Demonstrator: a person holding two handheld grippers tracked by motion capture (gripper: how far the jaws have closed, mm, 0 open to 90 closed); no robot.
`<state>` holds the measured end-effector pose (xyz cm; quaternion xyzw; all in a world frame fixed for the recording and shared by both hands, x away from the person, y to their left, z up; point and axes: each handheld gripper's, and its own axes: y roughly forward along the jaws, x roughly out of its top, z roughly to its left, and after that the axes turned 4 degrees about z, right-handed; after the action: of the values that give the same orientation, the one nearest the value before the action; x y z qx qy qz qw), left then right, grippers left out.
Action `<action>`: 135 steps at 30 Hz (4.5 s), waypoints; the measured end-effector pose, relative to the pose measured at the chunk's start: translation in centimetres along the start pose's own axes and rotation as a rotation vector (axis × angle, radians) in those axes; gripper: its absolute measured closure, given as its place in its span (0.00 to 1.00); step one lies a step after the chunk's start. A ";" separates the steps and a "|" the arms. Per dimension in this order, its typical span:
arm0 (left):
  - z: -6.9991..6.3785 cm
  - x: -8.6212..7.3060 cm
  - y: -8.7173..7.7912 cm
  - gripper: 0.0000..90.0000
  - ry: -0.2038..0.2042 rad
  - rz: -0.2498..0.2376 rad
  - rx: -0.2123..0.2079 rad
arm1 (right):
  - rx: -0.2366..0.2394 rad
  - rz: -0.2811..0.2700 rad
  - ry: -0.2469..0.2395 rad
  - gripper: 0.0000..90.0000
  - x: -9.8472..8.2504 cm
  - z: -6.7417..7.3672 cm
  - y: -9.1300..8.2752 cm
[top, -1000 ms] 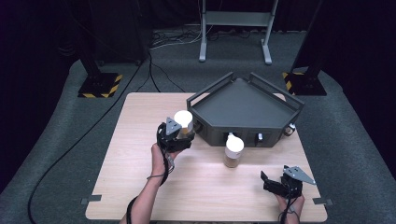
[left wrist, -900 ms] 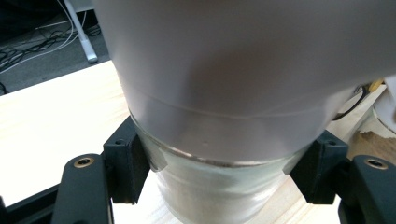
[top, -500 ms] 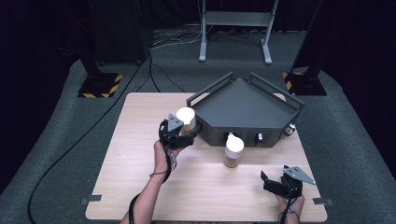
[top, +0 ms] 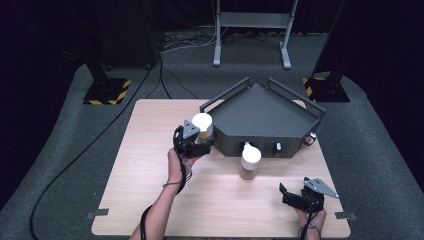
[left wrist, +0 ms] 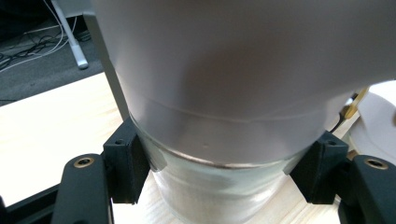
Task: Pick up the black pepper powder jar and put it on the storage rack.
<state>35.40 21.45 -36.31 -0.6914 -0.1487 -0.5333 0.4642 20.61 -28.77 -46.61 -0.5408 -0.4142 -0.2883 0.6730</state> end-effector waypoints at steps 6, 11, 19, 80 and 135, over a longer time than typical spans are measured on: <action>-0.2 0.3 0.1 0.34 0.001 -0.003 -0.006 | 0.005 0.000 0.000 0.00 0.0 -0.1 0.0; -0.2 0.5 0.0 0.34 0.003 -0.003 -0.009 | 0.002 0.000 -0.004 0.00 0.0 0.0 0.0; -0.1 1.0 -0.1 0.34 -0.002 -0.015 -0.017 | 0.001 0.001 -0.004 0.00 0.0 0.0 0.0; -0.6 5.5 1.4 0.34 0.024 -0.034 -0.052 | 0.002 -0.003 -0.007 0.01 -0.1 0.0 0.0; -2.2 8.3 5.1 0.34 0.061 0.018 -0.070 | 0.006 -0.009 -0.010 0.01 -0.2 0.0 -0.1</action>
<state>40.89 14.62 -31.49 -0.6919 -0.1098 -0.5548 0.4488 20.44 -28.83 -46.72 -0.5382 -0.4208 -0.2876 0.6712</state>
